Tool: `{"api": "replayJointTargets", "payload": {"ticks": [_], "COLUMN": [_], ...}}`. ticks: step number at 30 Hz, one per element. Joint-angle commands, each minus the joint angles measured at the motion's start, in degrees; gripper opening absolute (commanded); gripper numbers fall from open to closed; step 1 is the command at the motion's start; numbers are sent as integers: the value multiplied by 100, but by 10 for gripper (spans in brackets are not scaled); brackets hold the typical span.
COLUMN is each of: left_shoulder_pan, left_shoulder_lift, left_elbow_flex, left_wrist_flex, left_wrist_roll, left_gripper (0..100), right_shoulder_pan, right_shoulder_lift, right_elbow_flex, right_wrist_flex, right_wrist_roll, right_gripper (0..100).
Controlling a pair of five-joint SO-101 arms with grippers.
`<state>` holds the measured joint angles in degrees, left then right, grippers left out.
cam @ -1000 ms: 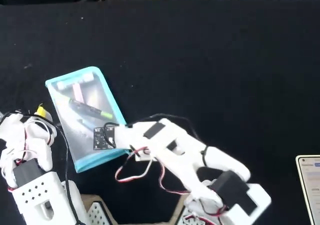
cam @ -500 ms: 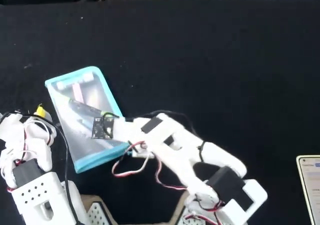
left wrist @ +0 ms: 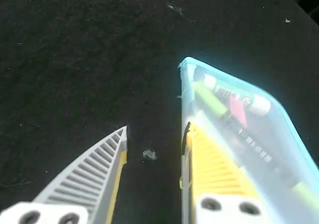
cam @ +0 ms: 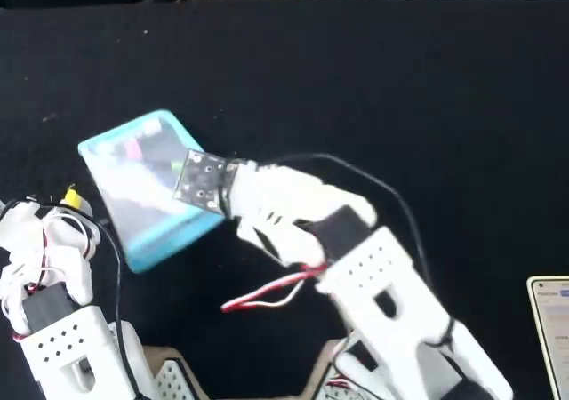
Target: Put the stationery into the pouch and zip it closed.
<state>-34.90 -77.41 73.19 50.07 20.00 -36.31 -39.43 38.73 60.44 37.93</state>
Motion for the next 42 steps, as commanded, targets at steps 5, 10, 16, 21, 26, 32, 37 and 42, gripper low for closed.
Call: {"api": "replayJointTargets", "payload": {"ticks": [5, 10, 16, 21, 26, 32, 37, 42], "left_shoulder_pan": [-66, -66, -75, -75, 40, 1191, 1596, 1596], "left_shoulder_lift": [-79, -79, -79, -88, -88, -79, -79, -79], "left_elbow_flex": [-936, -1508, -1947, -2404, -2492, -2202, -1464, -796], "left_wrist_flex": [501, 923, 1363, 1723, 1890, 1820, 686, -149], "left_wrist_roll": [-88, -747, -870, -949, -1099, -1108, -1073, -1064], "left_gripper": [199, 199, 199, 199, 199, 199, 199, 199], "right_shoulder_pan": [53, 53, 53, 79, 62, -255, -1037, -1266], "right_shoulder_lift": [-462, -215, 875, 1771, 2378, 2554, 2343, 2211], "right_elbow_flex": [-1279, -2290, -3600, -4875, -5859, -6299, -6290, -6290], "right_wrist_flex": [-642, -598, -211, 281, 879, 1521, 2303, 2532], "right_wrist_roll": [-589, -677, -800, -826, -826, -826, -809, -791], "right_gripper": [10, 10, 10, 10, 10, 10, 10, 10]}}
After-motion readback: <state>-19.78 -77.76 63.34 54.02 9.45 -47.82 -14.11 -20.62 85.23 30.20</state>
